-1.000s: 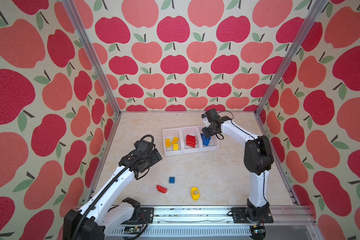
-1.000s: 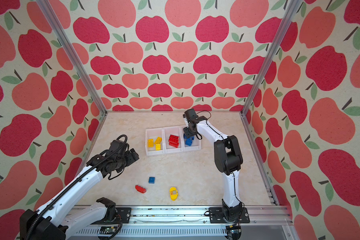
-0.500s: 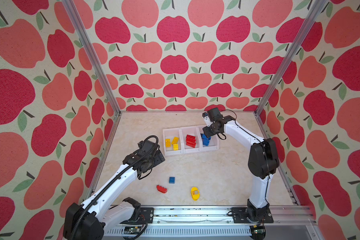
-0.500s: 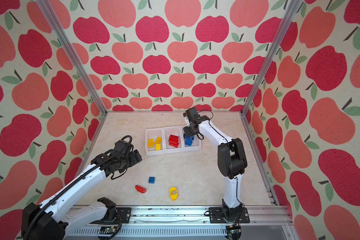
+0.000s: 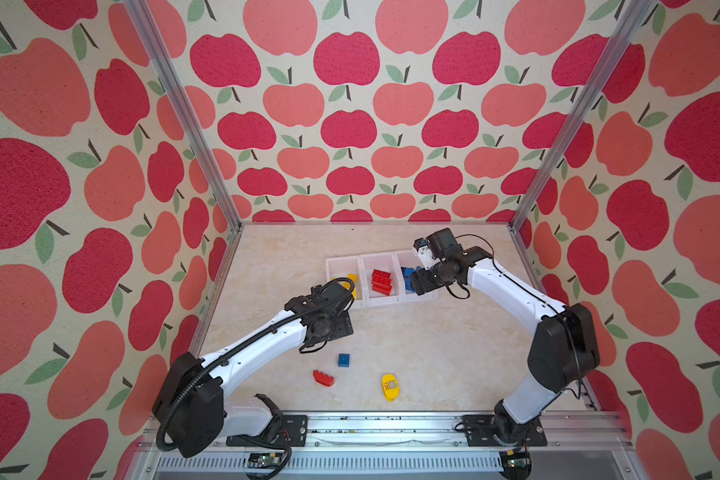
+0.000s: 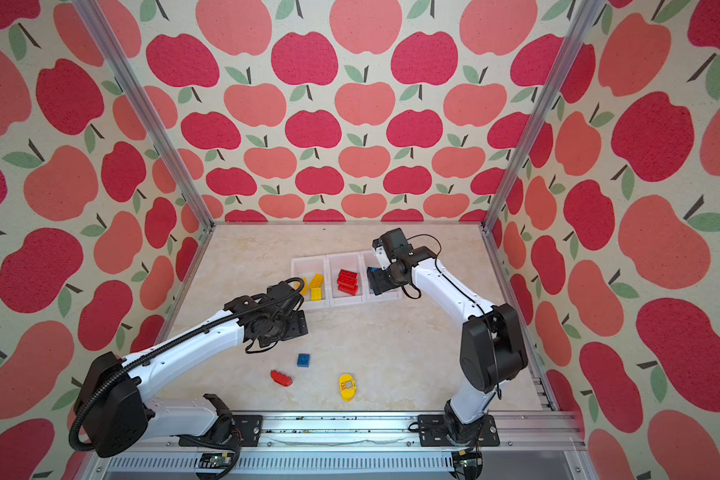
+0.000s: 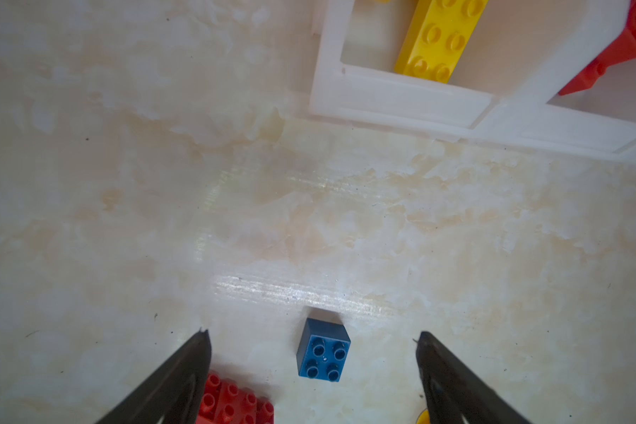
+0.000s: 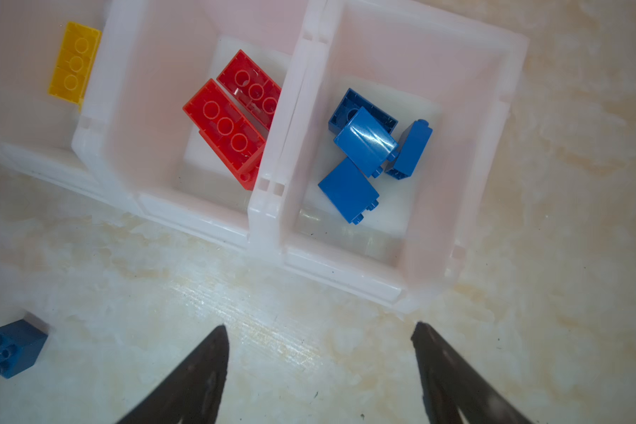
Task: Sort the legos into containers by color
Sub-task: 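Close the left gripper on the blue 2x2 brick while the right gripper withdraws, then lift the blue 2x2 brick with the left gripper and carry it over the blue-brick bin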
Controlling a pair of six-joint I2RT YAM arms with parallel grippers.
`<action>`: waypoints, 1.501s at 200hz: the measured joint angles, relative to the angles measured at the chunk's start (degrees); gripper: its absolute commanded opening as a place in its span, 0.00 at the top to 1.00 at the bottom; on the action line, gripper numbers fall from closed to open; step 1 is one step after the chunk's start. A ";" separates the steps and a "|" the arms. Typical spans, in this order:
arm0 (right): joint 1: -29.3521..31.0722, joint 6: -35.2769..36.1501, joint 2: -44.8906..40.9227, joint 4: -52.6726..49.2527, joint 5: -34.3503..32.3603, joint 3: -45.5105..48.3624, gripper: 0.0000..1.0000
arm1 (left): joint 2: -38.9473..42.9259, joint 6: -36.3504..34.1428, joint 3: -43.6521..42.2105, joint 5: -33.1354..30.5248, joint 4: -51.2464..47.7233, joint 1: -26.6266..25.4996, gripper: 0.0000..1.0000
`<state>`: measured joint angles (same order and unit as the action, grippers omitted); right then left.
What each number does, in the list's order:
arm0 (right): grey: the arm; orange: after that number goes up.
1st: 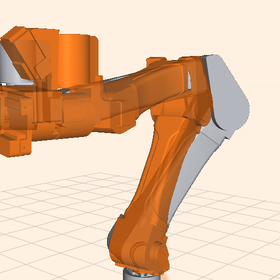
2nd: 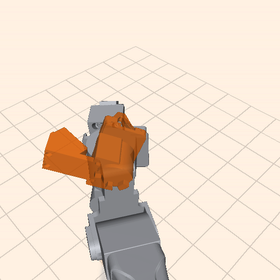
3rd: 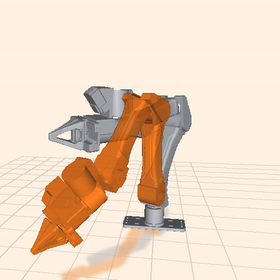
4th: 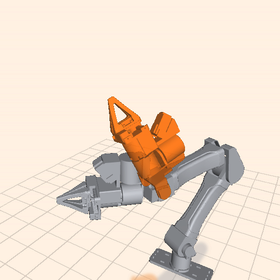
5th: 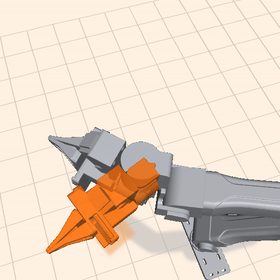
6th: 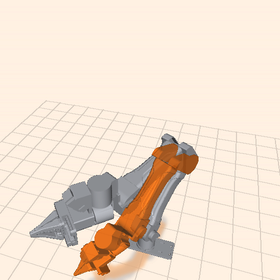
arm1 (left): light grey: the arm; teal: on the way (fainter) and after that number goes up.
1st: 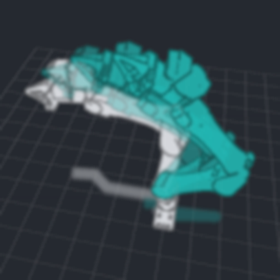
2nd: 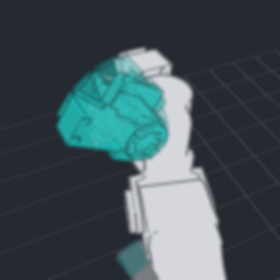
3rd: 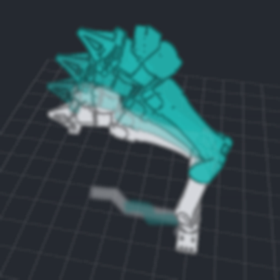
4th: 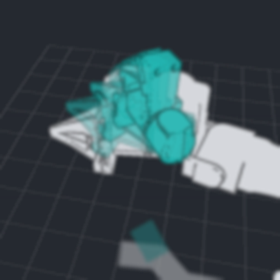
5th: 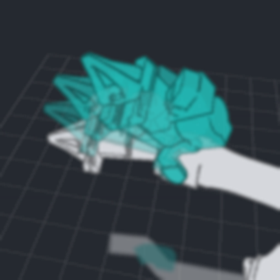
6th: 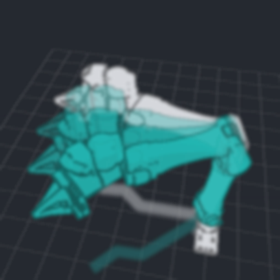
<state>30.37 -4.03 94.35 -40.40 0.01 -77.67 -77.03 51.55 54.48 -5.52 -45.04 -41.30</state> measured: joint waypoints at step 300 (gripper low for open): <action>-1.68 -4.70 -17.16 -2.69 2.54 14.34 0.14 | -14.14 -1.70 -3.28 10.56 3.87 -6.01 0.64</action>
<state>28.69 -8.73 77.19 -43.09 2.55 -63.33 -91.18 49.84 51.20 5.04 -41.17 -47.31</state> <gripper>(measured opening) 0.861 0.390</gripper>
